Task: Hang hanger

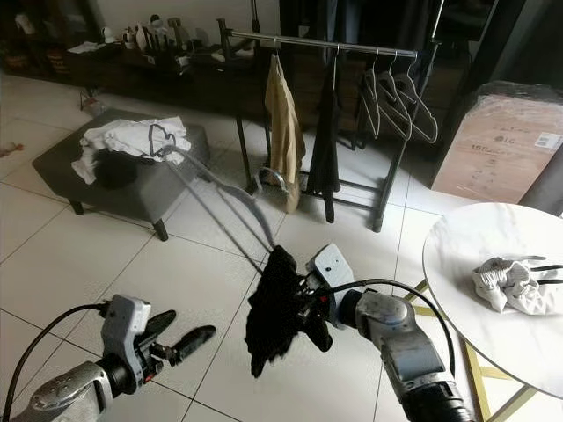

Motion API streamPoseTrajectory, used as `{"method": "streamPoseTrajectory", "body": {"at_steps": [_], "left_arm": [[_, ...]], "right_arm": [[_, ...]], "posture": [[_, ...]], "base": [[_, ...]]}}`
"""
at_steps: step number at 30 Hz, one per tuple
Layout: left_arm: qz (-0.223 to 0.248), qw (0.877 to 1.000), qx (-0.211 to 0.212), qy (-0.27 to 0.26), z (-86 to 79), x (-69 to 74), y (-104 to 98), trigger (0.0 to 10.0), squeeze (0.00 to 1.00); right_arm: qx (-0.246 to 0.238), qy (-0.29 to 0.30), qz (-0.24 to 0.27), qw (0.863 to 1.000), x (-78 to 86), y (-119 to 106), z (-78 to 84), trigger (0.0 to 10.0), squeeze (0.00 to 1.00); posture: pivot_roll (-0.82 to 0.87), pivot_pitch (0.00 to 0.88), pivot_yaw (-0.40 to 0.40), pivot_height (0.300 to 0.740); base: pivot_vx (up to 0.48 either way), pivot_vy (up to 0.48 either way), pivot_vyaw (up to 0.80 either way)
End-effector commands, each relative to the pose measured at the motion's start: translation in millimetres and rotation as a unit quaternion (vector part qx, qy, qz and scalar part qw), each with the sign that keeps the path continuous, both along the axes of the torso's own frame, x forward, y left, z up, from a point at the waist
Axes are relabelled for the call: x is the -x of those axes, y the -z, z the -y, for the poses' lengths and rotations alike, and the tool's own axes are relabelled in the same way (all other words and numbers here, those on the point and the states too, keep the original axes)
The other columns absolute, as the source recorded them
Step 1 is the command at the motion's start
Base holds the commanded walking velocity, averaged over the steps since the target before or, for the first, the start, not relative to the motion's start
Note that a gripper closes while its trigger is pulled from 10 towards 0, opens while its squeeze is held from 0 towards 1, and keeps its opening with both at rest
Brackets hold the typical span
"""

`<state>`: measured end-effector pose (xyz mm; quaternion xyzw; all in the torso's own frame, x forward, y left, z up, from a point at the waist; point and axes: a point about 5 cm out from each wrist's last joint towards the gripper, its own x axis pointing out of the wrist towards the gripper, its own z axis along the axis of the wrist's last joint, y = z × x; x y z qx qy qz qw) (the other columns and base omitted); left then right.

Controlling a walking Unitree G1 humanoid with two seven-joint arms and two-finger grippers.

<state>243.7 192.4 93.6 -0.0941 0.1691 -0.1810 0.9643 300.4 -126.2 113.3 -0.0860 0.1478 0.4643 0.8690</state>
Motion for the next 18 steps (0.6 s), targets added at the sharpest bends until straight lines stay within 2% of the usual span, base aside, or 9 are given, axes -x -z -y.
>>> {"method": "streamPoseTrajectory", "body": {"at_steps": [1,2,3,4,11,12,13,15,18], "left_arm": [[0.004,1.0,0.023,-0.02,-4.9,-1.7,0.8,10.0,0.0],[0.004,1.0,0.023,-0.02,-4.9,-1.7,0.8,10.0,0.0],[0.009,0.998,0.048,-0.027,-7.0,-3.8,0.4,10.0,0.73],[0.01,0.998,0.061,-0.032,-8.5,-5.0,0.1,10.0,1.0],[-0.004,0.998,0.058,0.024,-5.8,-3.9,4.7,10.0,1.0],[-0.017,0.998,0.042,0.048,-5.3,-0.9,9.5,10.0,0.83],[-0.021,0.997,0.042,0.059,-5.2,0.4,10.3,10.0,0.18],[-0.029,0.995,0.043,0.083,-5.6,3.4,11.8,10.0,0.0],[-0.045,0.993,0.045,0.102,-8.7,7.0,16.5,10.0,0.0]], "right_arm": [[-0.001,-0.054,0.012,0.998,9.1,-4.8,-5.9,0.0,0.0],[-0.001,-0.054,0.012,0.998,9.1,-4.8,-5.9,0.0,0.0],[0.013,-0.075,0.018,0.997,13.3,-4.4,-4.5,0.0,0.0],[0.018,-0.082,0.021,0.996,14.6,-4.6,-3.9,0.0,0.0],[0.01,-0.124,0.054,0.991,22.3,-14.8,-6.2,0.0,0.0],[-0.003,-0.14,0.062,0.988,25.4,-20.2,-9.5,0.0,0.0],[-0.007,-0.146,0.065,0.987,26.7,-22.6,-10.7,0.0,0.0],[-0.009,-0.159,0.068,0.985,29.1,-25.2,-11.9,0.0,0.0],[-0.005,-0.18,0.069,0.981,33.0,-26.5,-12.6,0.0,0.0]], "posture": [[-0.02,0.119,0.006,0.74],[-0.02,0.119,0.006,0.74],[-0.02,0.118,0.005,0.74],[-0.02,0.118,0.005,0.74],[-0.03,0.12,0.002,0.74],[-0.03,0.119,0.002,0.74],[-0.03,0.12,0.001,0.74],[-0.03,0.121,0.001,0.74],[-0.03,0.12,0.001,0.74]], "base": [[0.0,0.0,0.0],[0.0,0.0,0.0],[0.0,0.0,0.0],[0.0,0.0,0.0],[0.0,0.0,0.0],[0.0,0.0,0.0],[0.0,0.0,0.0],[0.0,0.0,0.0],[0.0,0.0,0.0]]}}
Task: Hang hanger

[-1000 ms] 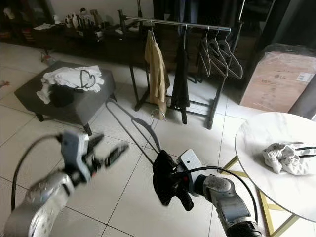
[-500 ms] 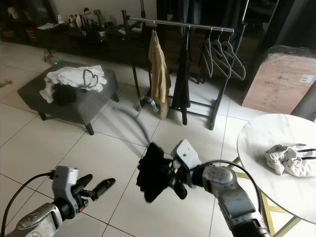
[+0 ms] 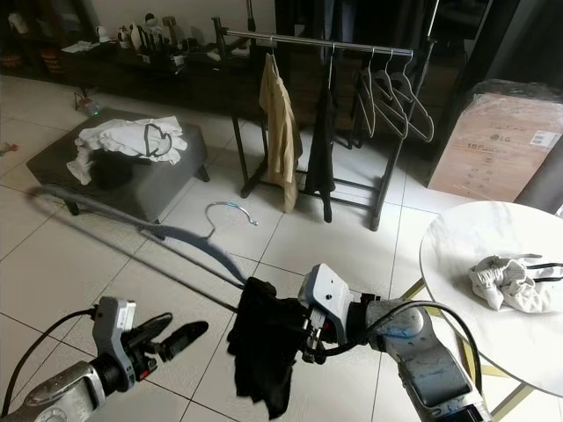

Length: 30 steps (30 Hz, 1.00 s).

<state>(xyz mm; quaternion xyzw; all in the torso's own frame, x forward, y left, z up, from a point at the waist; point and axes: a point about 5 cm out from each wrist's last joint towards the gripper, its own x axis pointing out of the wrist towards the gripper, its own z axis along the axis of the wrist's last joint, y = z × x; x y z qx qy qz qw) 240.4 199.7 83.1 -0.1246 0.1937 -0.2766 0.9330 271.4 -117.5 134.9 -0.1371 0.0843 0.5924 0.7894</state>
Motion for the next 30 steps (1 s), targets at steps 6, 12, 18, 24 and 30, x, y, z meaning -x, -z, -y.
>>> {"method": "streamPoseTrajectory", "body": {"at_steps": [6,12,18,24,30], "left_arm": [[-0.024,0.999,-0.02,0.012,-4.5,-1.0,12.2,10.0,0.0],[-0.031,0.997,-0.046,0.052,4.1,1.2,16.8,10.0,0.0],[-0.043,0.992,-0.085,0.086,5.1,4.7,24.2,10.0,0.0],[-0.04,0.99,-0.102,0.09,3.4,1.8,25.8,10.0,0.0],[-0.035,0.991,-0.103,0.079,5.6,-3.3,27.9,10.0,0.0]], "right_arm": [[0.006,-0.053,0.007,0.999,13.6,-6.0,-0.6,0.0,0.0],[-0.002,-0.065,0.009,0.998,18.1,-7.9,-3.8,0.0,0.0],[-0.018,-0.088,0.017,0.996,23.0,-11.6,-13.9,0.0,0.0],[-0.025,-0.097,0.024,0.995,23.6,-16.3,-19.0,0.0,0.0],[-0.033,-0.125,0.022,0.991,29.9,-21.6,-21.5,0.0,0.0]], "posture": [[-0.04,0.121,-0.005,0.74],[-0.04,0.121,-0.006,0.74],[-0.04,0.119,-0.002,0.74],[-0.04,0.121,-0.003,0.74],[-0.04,0.124,-0.005,0.74]], "base": [[0.0,0.0,0.0],[0.0,0.0,0.0],[0.0,0.0,0.0],[0.0,0.0,0.0],[0.0,0.0,0.0]]}}
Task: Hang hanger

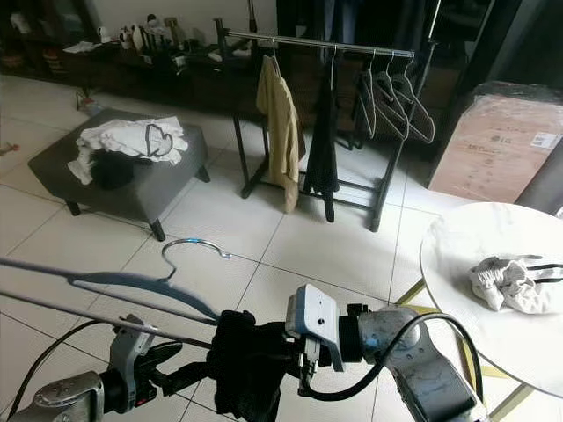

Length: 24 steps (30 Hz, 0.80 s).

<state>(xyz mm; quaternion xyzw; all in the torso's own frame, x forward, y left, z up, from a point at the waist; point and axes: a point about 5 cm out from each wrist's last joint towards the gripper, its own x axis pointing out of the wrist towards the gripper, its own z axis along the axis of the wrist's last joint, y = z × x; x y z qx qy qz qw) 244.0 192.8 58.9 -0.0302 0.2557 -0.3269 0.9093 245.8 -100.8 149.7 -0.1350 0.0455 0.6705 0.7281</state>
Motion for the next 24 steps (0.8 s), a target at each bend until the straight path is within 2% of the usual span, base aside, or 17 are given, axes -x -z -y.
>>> {"method": "streamPoseTrajectory", "body": {"at_steps": [1,8,10,12,15,16,17,18,19,21,24], "left_arm": [[-0.003,1.0,-0.008,-0.003,-1.2,-1.0,3.5,10.0,0.0],[-0.001,0.999,0.009,0.04,4.9,-1.0,-4.9,10.0,0.0],[-0.002,0.999,-0.023,0.04,0.4,-1.0,-2.2,10.0,0.0],[-0.005,0.999,-0.033,0.028,-3.2,-2.2,-0.3,10.0,0.0],[-0.012,0.997,-0.077,-0.014,-13.2,-7.7,5.6,10.0,0.0],[-0.022,0.989,-0.116,-0.085,-24.7,-15.9,10.8,10.0,0.0],[-0.022,0.989,-0.116,-0.085,-24.7,-15.9,10.8,10.0,0.0],[-0.022,0.982,-0.123,-0.143,-31.2,-22.9,11.6,10.0,0.0],[-0.013,0.978,-0.123,-0.166,-32.5,-27.0,9.7,10.0,0.0],[-0.008,0.977,-0.127,-0.173,-32.7,-28.5,9.0,10.0,0.0],[-0.002,0.981,-0.111,-0.157,-26.9,-28.8,7.0,10.0,0.0]], "right_arm": [[-0.014,-0.028,0.007,0.999,6.0,-8.5,-5.2,0.0,0.0],[-0.017,-0.056,-0.001,0.998,13.9,-11.4,-8.0,0.0,0.0],[-0.017,-0.059,0.0,0.998,15.2,-11.8,-8.9,0.0,0.0],[-0.017,-0.059,0.0,0.998,15.2,-12.0,-8.9,0.0,0.0],[-0.016,-0.055,0.002,0.998,14.1,-12.3,-8.7,0.0,0.0],[-0.016,-0.056,0.001,0.998,14.1,-12.7,-8.5,0.0,0.0],[-0.016,-0.056,0.001,0.998,14.1,-12.7,-8.5,0.0,0.0],[-0.016,-0.056,0.001,0.998,14.2,-12.8,-8.2,0.0,0.0],[-0.015,-0.056,0.001,0.998,14.0,-12.8,-8.1,0.0,0.0],[-0.015,-0.056,0.001,0.998,14.0,-12.9,-8.1,0.0,0.0],[-0.014,-0.054,0.002,0.998,13.8,-12.8,-7.6,0.0,0.0]], "posture": [[-0.05,0.124,-0.006,0.74],[-0.05,0.131,-0.006,0.74],[-0.04,0.131,-0.005,0.74],[-0.04,0.131,-0.005,0.74],[-0.04,0.13,-0.004,0.74],[-0.04,0.131,-0.004,0.74],[-0.04,0.131,-0.004,0.74],[-0.04,0.131,-0.005,0.74],[-0.04,0.13,-0.005,0.74],[-0.04,0.131,-0.005,0.74],[-0.05,0.13,-0.005,0.74]], "base": [[0.0,0.0,0.0],[0.0,0.0,0.0],[0.0,0.0,0.0],[0.0,0.0,0.0],[0.0,0.0,0.0],[0.0,0.0,0.0],[0.0,0.0,0.0],[0.0,0.0,0.0],[0.0,0.0,0.0],[0.0,0.0,0.0],[0.0,0.0,0.0]]}}
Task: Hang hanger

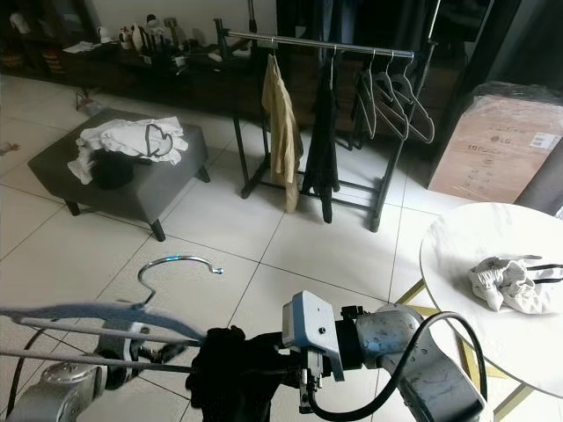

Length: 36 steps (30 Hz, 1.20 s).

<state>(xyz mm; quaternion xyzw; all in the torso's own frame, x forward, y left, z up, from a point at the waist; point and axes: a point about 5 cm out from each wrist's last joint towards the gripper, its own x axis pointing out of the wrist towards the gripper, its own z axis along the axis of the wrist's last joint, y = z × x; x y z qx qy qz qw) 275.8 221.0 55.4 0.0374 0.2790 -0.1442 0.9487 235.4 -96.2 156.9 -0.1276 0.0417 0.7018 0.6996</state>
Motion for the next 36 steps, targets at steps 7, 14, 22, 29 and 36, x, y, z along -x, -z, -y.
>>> {"method": "streamPoseTrajectory", "body": {"at_steps": [7,14,22,29,36], "left_arm": [[0.004,0.993,0.023,0.118,2.6,25.2,-6.6,10.0,0.0],[-0.03,0.976,-0.001,0.214,-18.0,65.5,-22.6,10.0,1.0],[-0.009,0.959,0.015,0.282,8.5,72.1,-34.7,10.0,1.0],[0.082,0.968,0.027,0.234,26.0,45.0,-45.9,10.0,1.0],[0.082,0.964,0.038,0.251,38.1,44.3,-45.8,10.0,0.0]], "right_arm": [[-0.004,0.014,0.008,1.0,-2.5,1.2,-0.4,0.0,0.0],[-0.006,0.078,0.026,0.997,-26.5,6.4,-4.1,0.0,0.0],[-0.012,0.065,0.022,0.998,-26.5,6.8,-7.4,0.0,0.0],[-0.02,0.043,0.013,0.999,-18.8,6.4,-5.4,0.0,0.0],[-0.018,0.031,0.006,0.999,-14.8,8.1,-4.1,0.0,0.0]], "posture": [[-0.05,0.132,0.0,0.74],[-0.03,0.132,0.001,0.74],[-0.03,0.133,-0.005,0.74],[-0.04,0.134,-0.004,0.74],[-0.04,0.134,-0.005,0.74]], "base": [[0.0,0.0,0.0],[0.0,0.0,0.0],[0.0,0.0,0.0],[0.0,0.0,0.0],[0.0,0.0,0.0]]}}
